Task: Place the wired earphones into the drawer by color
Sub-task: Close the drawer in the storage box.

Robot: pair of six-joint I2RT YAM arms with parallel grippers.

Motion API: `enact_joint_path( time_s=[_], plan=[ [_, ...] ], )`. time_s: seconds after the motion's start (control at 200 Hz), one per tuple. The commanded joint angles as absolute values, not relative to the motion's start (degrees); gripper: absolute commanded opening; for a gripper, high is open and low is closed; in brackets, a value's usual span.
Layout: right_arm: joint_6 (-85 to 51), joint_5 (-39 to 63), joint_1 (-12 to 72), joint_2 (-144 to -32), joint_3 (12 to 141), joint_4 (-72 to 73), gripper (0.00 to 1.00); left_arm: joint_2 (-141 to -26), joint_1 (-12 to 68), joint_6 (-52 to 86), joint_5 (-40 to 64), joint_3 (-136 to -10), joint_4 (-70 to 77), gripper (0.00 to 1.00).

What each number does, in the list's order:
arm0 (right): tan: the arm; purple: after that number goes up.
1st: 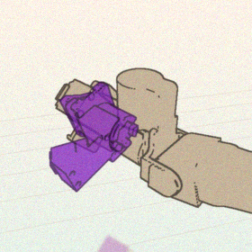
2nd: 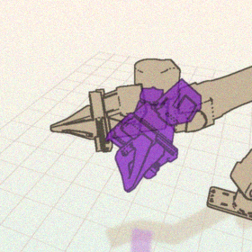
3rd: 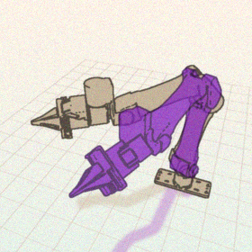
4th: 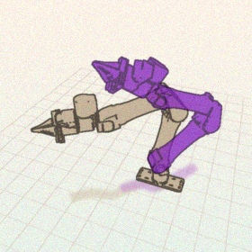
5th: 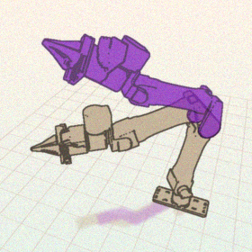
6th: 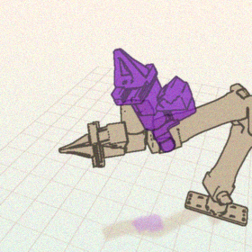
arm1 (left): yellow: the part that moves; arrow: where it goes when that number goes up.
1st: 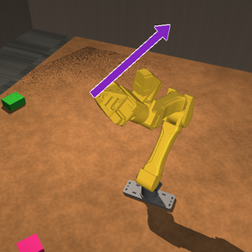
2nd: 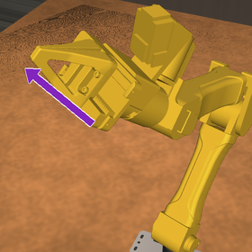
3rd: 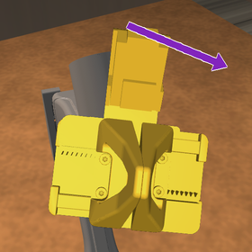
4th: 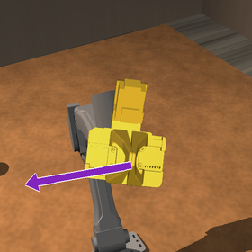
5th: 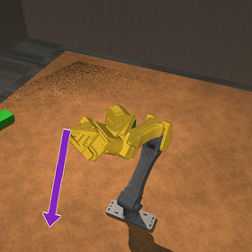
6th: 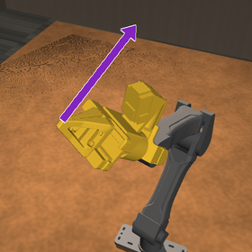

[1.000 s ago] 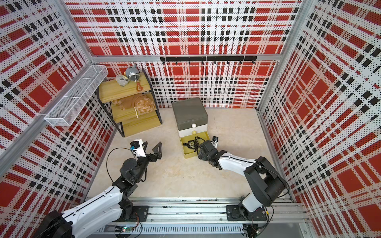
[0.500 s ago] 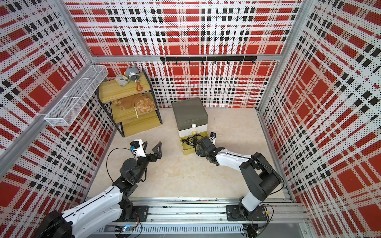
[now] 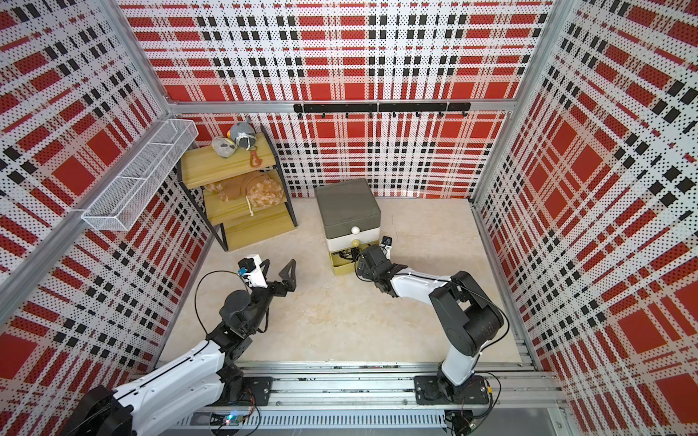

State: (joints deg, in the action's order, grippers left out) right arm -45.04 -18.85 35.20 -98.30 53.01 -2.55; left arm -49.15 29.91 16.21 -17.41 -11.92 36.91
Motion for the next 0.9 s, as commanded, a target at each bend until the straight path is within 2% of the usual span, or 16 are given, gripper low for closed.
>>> enact_joint_path(
  time_s=[0.0,0.897],
  plan=[
    [-44.47,-18.61,34.59,-99.91,54.32,0.99,1.0,-49.22,29.5,15.29,-18.08,-11.15,38.33,0.99],
    [-42.8,-16.08,32.02,-108.34,57.24,14.96,0.99,-49.88,29.09,15.03,-18.29,-10.99,38.65,0.99]
  ],
)
